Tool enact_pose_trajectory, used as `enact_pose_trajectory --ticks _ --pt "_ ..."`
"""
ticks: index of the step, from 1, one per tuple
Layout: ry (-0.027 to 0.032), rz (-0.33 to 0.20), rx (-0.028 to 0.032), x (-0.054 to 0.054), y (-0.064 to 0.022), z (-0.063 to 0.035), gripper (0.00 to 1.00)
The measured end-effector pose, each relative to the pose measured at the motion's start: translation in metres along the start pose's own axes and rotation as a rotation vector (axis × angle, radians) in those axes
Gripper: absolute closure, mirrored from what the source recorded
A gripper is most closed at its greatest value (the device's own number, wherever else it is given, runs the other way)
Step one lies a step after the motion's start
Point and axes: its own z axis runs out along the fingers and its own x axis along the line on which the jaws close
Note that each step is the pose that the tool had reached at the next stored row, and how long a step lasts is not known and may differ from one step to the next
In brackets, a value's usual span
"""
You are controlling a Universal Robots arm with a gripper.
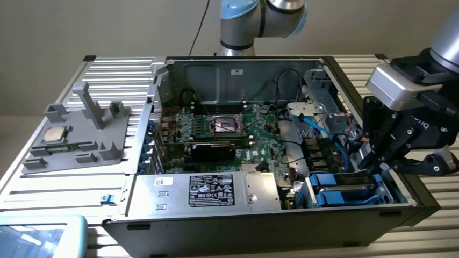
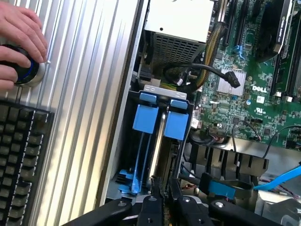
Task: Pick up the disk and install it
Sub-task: 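Insert the first disk wire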
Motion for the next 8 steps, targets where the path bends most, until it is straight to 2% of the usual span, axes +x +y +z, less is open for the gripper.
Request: enact_pose_trajectory --ticks 2,8 --pt "0.0239 0.001 -0.0046 -0.004 0.0 -0.0002 0.83" --pt "0.1019 0.004 -0.0196 -0.015 -0.0004 -0.0002 0.83"
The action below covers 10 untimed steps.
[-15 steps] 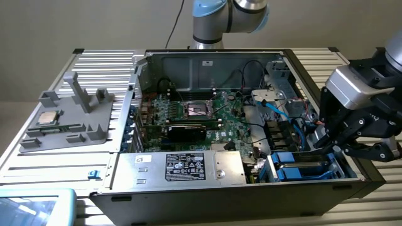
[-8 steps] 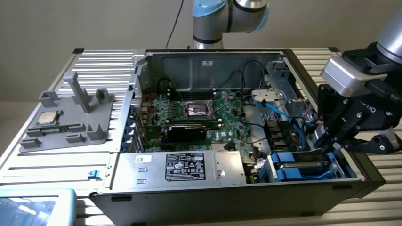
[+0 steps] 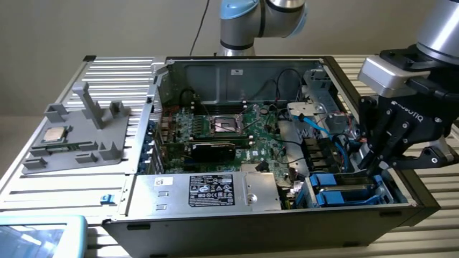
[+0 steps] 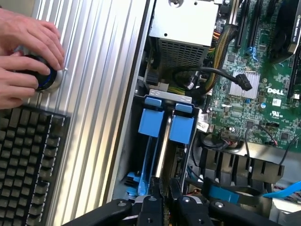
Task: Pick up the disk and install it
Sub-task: 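Insert the first disk wire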
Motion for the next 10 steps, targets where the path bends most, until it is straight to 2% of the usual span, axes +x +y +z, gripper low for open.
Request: enact_pose_trajectory --ticks 2,4,5,7,10 --pt "0.0239 0.001 -0.0045 -0.005 -0.0008 -0.0006 0.83" --pt "0.0398 0.002 -0.0074 -0.011 -0.0017 -0.0012 0.83" --pt "0.0457 0.002 -0.0085 -0.014 -0.0022 -0.0016 0.83" --pt "0.0525 0.003 -0.0099 -0.02 -0.002 -0.0022 0.83" --pt "0.0533 0.004 -0.01 -0.022 0.0019 -0.0021 0.83"
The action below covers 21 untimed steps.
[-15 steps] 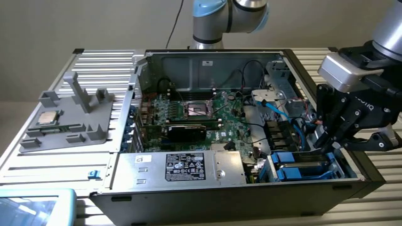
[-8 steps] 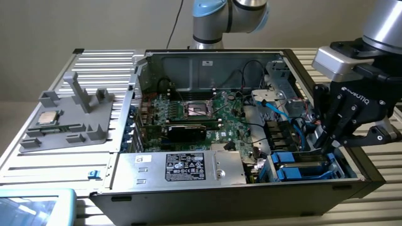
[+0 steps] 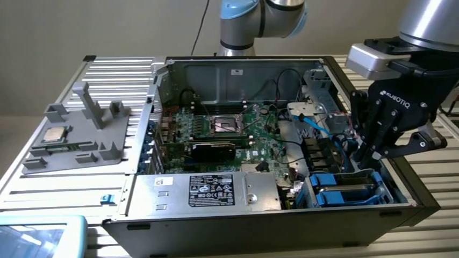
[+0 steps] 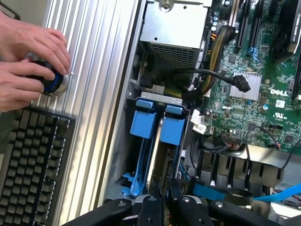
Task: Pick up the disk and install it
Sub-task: 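Insert the first disk wire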
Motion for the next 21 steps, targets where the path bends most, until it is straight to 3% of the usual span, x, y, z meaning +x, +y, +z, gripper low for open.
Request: enact_pose_trajectory --ticks 4,21 --pt "-0.0008 0.014 -0.002 -0.0009 0.0049 0.0003 0.83" --pt "-0.0017 0.026 -0.0039 -0.0011 0.005 0.0003 0.83"
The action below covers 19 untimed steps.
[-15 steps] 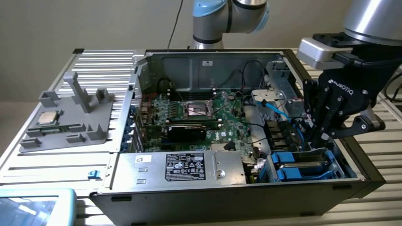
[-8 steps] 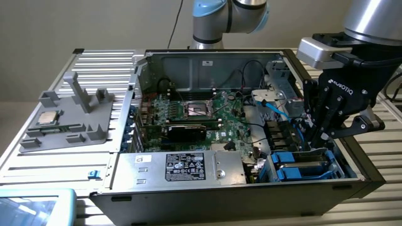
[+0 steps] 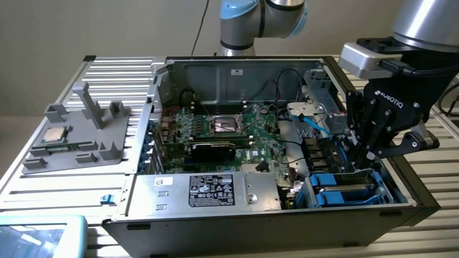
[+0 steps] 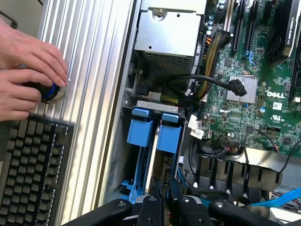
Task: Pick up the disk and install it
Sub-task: 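Insert the first disk wire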
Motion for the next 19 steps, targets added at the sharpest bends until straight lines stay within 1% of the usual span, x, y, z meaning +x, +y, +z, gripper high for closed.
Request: enact_pose_trajectory --ticks 2,5,8,10,13,14,19 --pt "-0.0006 0.009 -0.0014 -0.0001 0.0001 0.0001 0.83" --pt "-0.0032 0.045 -0.0072 -0.0002 0.0001 0.0003 0.83" --pt "-0.0044 0.054 -0.0105 -0.0001 -0.0005 0.0007 0.83" --pt "-0.0057 0.055 -0.018 -0.0001 -0.0007 0.0012 0.83" --pt "-0.008 0.056 -0.0333 -0.0004 -0.001 0.003 0.83" --pt "-0.0088 0.057 -0.0362 -0.0005 -0.0011 0.0036 0.83" --pt "-0.0092 0.058 -0.0367 -0.0004 -0.0014 0.0039 0.83"
